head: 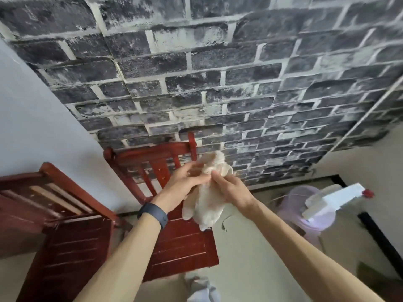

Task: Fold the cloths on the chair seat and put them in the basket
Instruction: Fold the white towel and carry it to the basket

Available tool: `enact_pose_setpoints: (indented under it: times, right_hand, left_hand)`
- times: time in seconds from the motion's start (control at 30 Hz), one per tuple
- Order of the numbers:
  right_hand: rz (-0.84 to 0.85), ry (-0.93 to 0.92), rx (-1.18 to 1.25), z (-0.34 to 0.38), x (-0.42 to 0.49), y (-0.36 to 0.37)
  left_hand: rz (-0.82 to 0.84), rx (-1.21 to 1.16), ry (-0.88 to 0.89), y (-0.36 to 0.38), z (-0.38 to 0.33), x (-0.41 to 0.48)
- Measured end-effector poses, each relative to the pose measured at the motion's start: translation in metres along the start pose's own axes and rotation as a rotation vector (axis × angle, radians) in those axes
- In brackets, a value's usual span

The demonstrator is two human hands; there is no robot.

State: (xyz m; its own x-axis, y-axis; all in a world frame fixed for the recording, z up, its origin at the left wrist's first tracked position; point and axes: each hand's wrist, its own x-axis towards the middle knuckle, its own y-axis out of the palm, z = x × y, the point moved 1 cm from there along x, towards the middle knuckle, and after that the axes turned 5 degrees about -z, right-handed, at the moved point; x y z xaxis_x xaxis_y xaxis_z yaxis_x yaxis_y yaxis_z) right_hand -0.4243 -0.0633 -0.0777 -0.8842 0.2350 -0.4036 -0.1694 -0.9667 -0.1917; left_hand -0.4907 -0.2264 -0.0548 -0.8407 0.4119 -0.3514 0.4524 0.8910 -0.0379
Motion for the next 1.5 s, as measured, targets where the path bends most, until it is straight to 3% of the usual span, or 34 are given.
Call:
enact_pose_setpoints:
  times: [0.1, 0.2, 0.3, 0.53, 0.77, 0.87, 0.97, 1.1, 1.33, 1.4, 1.5]
  right_hand:
    - [-0.153, 0.052, 0.095, -0.036, -0.023, -0.019]
    - [-0.129, 0.091, 0.276, -0.063, -0.046, -0.030]
    - [-0.060, 0.126, 0.356, -0.078, -0.063, -0.035]
    - [-0.012, 0.215, 0.486, -0.081, -0.088, -0.033]
    - [0.041, 0.164, 0.500, -0.057, -0.105, 0.008]
    - [0.065, 0.168, 0.453, -0.045, -0.109, 0.038]
    - [0.036, 0.183, 0.458, -0.037, -0.109, 0.064]
    - [0.044, 0.159, 0.438, -0.028, -0.108, 0.079]
    - [-0.401, 0.216, 0.487, -0.022, -0.064, 0.028]
    - [-0.429, 0.219, 0.530, -0.020, -0.056, 0.015]
    - [-0.388, 0.213, 0.537, -0.009, -0.048, 0.009]
  left_hand:
    - [-0.067, -0.221, -0.131, 0.037, 0.024, -0.024]
    - [-0.241, -0.026, -0.327, 0.054, 0.053, -0.048]
    - [-0.098, -0.046, -0.522, 0.064, 0.070, -0.078]
    - [-0.307, -0.085, -0.303, 0.033, 0.080, -0.102]
    - [-0.490, 0.266, -0.040, -0.002, 0.077, -0.123]
    - [-0.391, 0.363, 0.056, -0.012, 0.075, -0.131]
    - [-0.269, 0.366, 0.023, -0.019, 0.073, -0.134]
    - [-0.302, 0.109, -0.109, -0.043, 0.076, -0.129]
    - [-0.548, -0.077, -0.171, -0.132, 0.074, -0.132]
    - [-0.572, -0.127, -0.205, -0.151, 0.074, -0.136]
    - [-0.470, -0.099, -0.327, -0.160, 0.077, -0.139]
